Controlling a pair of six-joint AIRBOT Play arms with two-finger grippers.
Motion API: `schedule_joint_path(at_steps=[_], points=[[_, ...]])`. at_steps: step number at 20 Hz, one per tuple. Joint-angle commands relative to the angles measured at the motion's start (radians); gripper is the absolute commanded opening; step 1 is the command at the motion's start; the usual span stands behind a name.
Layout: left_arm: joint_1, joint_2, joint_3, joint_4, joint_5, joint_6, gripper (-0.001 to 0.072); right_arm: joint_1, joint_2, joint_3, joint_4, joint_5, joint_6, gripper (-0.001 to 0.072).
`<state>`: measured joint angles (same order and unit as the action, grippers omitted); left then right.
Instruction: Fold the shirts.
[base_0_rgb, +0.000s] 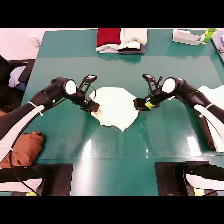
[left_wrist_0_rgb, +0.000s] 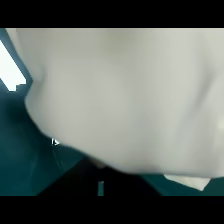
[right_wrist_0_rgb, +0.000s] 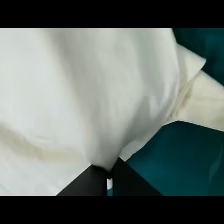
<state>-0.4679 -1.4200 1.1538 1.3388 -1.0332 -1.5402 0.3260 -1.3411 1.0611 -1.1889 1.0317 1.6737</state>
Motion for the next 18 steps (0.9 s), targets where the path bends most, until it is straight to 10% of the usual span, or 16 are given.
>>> schedule_joint_path(at_steps=[1,18], points=[[0.055,0.079,0.001,0.074,0.013,-0.032,0.0024,-0.062,0.107,0.048,-0.104,0.010,0.000,0.0018],[0.178,0.567,0.579,-0.067,0.005,0.068,0.0024,-0.248,0.448,0.780,-0.217,0.291,-0.044,0.0018]])
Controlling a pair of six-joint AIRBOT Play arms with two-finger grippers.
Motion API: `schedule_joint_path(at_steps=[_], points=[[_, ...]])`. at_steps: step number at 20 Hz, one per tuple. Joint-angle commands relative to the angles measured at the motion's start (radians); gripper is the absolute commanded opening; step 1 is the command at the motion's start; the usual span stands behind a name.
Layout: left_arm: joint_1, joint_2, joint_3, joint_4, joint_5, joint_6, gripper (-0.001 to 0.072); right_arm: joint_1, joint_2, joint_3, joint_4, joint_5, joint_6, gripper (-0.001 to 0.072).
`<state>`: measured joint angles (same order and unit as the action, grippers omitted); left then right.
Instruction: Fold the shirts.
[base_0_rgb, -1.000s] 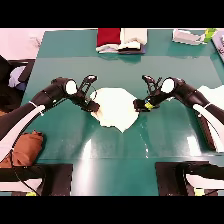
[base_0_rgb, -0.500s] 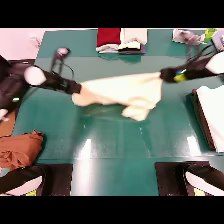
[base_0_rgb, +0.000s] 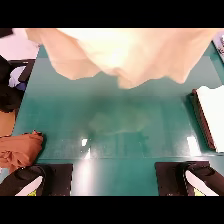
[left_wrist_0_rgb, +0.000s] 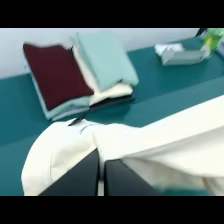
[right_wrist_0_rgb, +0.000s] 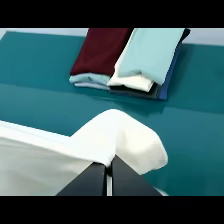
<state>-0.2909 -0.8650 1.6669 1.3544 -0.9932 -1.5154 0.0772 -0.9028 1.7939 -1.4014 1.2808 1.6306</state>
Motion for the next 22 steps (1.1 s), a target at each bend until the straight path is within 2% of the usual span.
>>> schedule_joint_path(at_steps=[1,6,8,11,14,17,20,21,22], points=[[0.001,-0.005,0.066,-0.085,-0.080,0.043,0.0024,0.015,0.010,0.020,-0.005,0.044,0.000,0.0019],[0.001,-0.134,-0.067,-0.084,-0.305,0.051,0.0024,0.143,0.008,-0.282,-0.008,0.036,0.004,0.0018],[0.001,-0.185,-0.190,-0.083,-0.315,0.061,0.0024,0.154,-0.015,-0.418,-0.008,0.001,0.004,0.0018],[0.001,-0.265,-0.367,-0.071,-0.216,0.124,0.0024,0.152,-0.108,-0.537,-0.008,-0.111,0.004,0.0018],[0.001,-0.361,-0.428,0.005,-0.012,0.163,0.0024,0.152,-0.232,-0.542,-0.008,-0.243,0.013,0.0019],[0.001,-0.420,-0.427,0.082,0.143,0.163,0.0025,0.152,-0.354,-0.465,-0.007,-0.286,0.023,0.0020],[0.002,-0.438,-0.427,0.114,0.180,0.163,0.0026,0.152,-0.467,-0.348,-0.005,-0.259,0.026,0.0021],[0.011,-0.437,-0.427,0.116,0.179,0.162,0.0088,0.152,-0.493,-0.315,-0.005,-0.250,0.027,0.0023],[0.025,-0.437,-0.427,0.116,0.177,0.151,0.0305,0.152,-0.516,-0.284,-0.005,-0.244,0.027,0.0025]])
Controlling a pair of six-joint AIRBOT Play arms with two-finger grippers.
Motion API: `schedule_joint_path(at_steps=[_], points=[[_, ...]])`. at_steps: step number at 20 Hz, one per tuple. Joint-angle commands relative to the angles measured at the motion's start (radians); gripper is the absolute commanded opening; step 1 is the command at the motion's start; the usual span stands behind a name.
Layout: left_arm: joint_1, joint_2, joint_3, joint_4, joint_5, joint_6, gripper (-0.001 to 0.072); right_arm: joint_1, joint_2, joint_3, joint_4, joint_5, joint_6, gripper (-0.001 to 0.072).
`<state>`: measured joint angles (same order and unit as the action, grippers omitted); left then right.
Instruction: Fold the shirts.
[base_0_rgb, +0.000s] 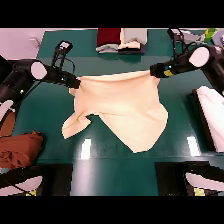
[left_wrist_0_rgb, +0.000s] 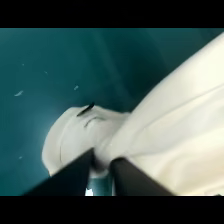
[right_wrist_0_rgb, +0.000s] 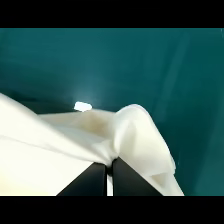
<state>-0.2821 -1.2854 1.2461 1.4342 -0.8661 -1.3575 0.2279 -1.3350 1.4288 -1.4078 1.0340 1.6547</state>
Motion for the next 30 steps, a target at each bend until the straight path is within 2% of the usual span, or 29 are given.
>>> schedule_joint_path(at_steps=[1,2,3,8,9,10,12,16,19,20,21,23,27,28,30], points=[[0.039,-0.017,-0.006,0.036,0.043,-0.031,0.0363,0.001,-0.102,0.112,0.002,0.008,0.003,0.0087],[0.063,-0.017,-0.006,0.035,0.029,-0.041,0.0364,0.001,-0.114,0.138,0.002,0.011,0.003,0.0261],[0.089,-0.017,-0.006,0.031,0.003,-0.041,0.0365,0.001,-0.123,0.164,0.002,0.016,0.003,0.0350],[0.161,-0.016,-0.008,-0.030,-0.243,-0.024,0.0367,-0.001,-0.070,0.177,0.001,0.061,0.002,0.0350],[0.160,-0.018,-0.014,-0.030,-0.248,-0.020,0.0392,-0.001,-0.043,0.144,0.000,0.063,0.002,0.0350],[0.160,-0.018,-0.030,-0.031,-0.226,-0.021,0.0505,-0.001,-0.016,0.103,0.001,0.064,0.002,0.0350],[0.160,-0.035,-0.062,-0.035,-0.192,-0.020,0.0503,-0.003,0.036,0.012,0.001,0.072,0.002,0.0353],[0.160,-0.159,-0.073,-0.161,-0.242,0.068,0.0503,-0.003,0.119,-0.130,0.001,0.136,0.002,0.0463],[0.160,-0.233,-0.073,-0.217,-0.255,0.087,0.0501,-0.003,0.185,-0.220,0.000,0.204,0.012,0.0463],[0.160,-0.243,-0.072,-0.212,-0.259,0.087,0.0476,-0.003,0.211,-0.257,0.000,0.224,0.025,0.0463],[0.160,-0.244,-0.072,-0.210,-0.263,0.087,0.0370,-0.003,0.240,-0.300,-0.009,0.241,0.043,0.0462],[0.160,-0.241,-0.064,-0.208,-0.262,0.092,0.0031,-0.003,0.296,-0.389,-0.006,0.278,0.115,0.0462],[0.160,-0.241,-0.027,-0.208,-0.286,0.103,0.0025,-0.003,0.397,-0.588,0.002,0.377,0.253,0.0465],[0.160,-0.241,-0.020,-0.208,-0.288,0.103,0.0024,-0.003,0.415,-0.639,0.025,0.384,0.268,0.0523],[0.160,-0.240,-0.018,-0.208,-0.288,0.103,0.0024,-0.002,0.433,-0.724,0.106,0.379,0.296,0.0537]])
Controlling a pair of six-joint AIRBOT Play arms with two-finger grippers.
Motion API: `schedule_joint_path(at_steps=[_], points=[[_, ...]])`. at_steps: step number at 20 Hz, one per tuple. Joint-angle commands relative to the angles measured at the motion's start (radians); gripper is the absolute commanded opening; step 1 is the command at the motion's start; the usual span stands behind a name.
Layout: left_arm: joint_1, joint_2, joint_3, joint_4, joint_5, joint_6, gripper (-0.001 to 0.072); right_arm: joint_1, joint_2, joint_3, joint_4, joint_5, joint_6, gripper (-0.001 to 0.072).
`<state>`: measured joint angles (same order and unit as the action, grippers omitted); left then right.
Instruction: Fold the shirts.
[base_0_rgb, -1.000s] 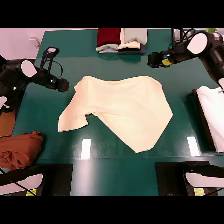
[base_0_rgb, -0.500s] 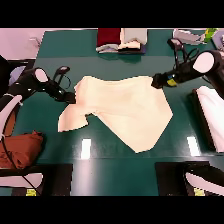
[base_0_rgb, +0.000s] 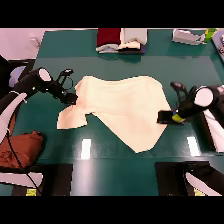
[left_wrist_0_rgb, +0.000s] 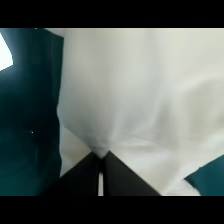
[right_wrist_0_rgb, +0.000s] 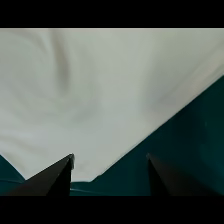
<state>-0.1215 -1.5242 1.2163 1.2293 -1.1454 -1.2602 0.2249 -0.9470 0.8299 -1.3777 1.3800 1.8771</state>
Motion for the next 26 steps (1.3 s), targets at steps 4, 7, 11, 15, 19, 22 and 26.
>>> schedule_joint_path(at_steps=[4,7,11,15,19,22,26], points=[[0.000,-0.001,0.011,-0.003,-0.016,0.014,0.0025,0.041,0.046,-0.260,0.130,-0.054,0.162,0.0530],[0.000,-0.001,0.011,-0.003,-0.015,0.013,0.0025,0.099,0.044,-0.298,0.142,-0.127,0.210,0.0527],[0.000,-0.001,0.011,-0.003,-0.023,0.013,0.0025,0.157,-0.051,-0.287,0.183,-0.176,0.209,0.0526],[0.000,-0.001,0.011,-0.003,-0.026,0.014,0.0024,0.225,-0.124,-0.287,0.209,-0.246,0.209,0.0489],[0.000,0.011,0.027,0.005,-0.043,0.013,0.0024,0.240,-0.086,-0.287,0.197,-0.316,0.187,0.0052],[0.000,0.134,0.080,0.039,-0.010,-0.008,0.0024,0.191,0.046,-0.226,0.146,-0.315,0.186,0.0020],[0.000,0.386,0.242,0.050,0.002,-0.020,0.0024,0.060,0.211,0.078,-0.026,-0.228,0.159,0.0020]])
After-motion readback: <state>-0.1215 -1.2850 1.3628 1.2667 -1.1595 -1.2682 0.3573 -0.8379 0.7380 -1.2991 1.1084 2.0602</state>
